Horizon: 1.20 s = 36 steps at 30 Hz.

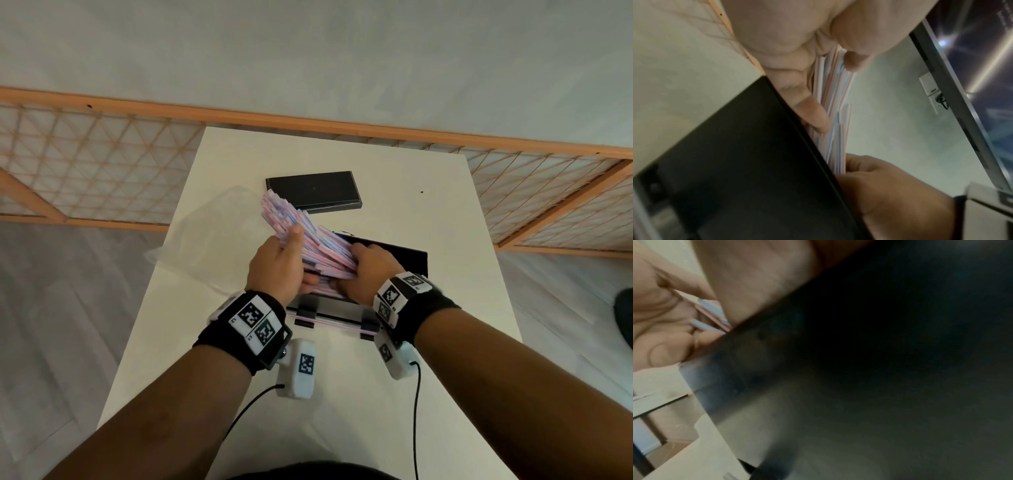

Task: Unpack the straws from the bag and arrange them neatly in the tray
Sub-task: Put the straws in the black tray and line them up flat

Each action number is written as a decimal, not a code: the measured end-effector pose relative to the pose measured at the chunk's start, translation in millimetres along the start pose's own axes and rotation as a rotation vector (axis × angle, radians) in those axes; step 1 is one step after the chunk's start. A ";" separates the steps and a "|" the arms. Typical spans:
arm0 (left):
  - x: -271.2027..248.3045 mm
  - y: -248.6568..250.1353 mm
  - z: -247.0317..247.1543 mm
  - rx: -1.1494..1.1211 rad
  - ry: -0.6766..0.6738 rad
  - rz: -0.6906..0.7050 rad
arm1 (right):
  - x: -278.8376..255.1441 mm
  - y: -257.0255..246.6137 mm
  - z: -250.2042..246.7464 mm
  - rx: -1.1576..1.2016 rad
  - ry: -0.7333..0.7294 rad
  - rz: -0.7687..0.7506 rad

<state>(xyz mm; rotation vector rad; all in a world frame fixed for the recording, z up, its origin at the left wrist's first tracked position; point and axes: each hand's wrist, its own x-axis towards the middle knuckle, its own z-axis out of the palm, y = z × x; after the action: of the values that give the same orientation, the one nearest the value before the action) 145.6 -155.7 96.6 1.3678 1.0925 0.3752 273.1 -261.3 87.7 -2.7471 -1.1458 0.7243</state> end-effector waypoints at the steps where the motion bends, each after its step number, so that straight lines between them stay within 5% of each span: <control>1: -1.0 0.5 1.7 -0.015 0.011 -0.006 | -0.4 0.1 2.2 0.015 0.013 -0.005; 8: -9.0 -1.0 9.9 -0.157 0.059 0.048 | -4.2 -3.3 1.8 0.229 0.107 -0.110; 15: -15.0 5.0 9.0 -0.237 -0.130 -0.061 | -2.7 -3.1 -4.3 0.216 0.123 -0.144; 22: -3.4 18.0 -18.7 -0.130 0.023 0.287 | -8.5 -7.8 -16.1 0.160 0.051 -0.214; 31: -5.8 24.9 -16.4 -0.385 0.183 0.232 | -13.1 -13.4 -13.9 -0.041 0.022 -0.197; 36: -3.2 12.1 -15.6 -0.185 0.154 0.461 | -20.0 -23.0 -13.8 0.006 0.072 -0.265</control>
<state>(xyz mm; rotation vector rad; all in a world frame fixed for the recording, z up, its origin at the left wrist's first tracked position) 136.1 -146.2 111.4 1.4346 0.8328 0.9088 252.2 -257.1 113.5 -2.5231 -1.4504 0.5896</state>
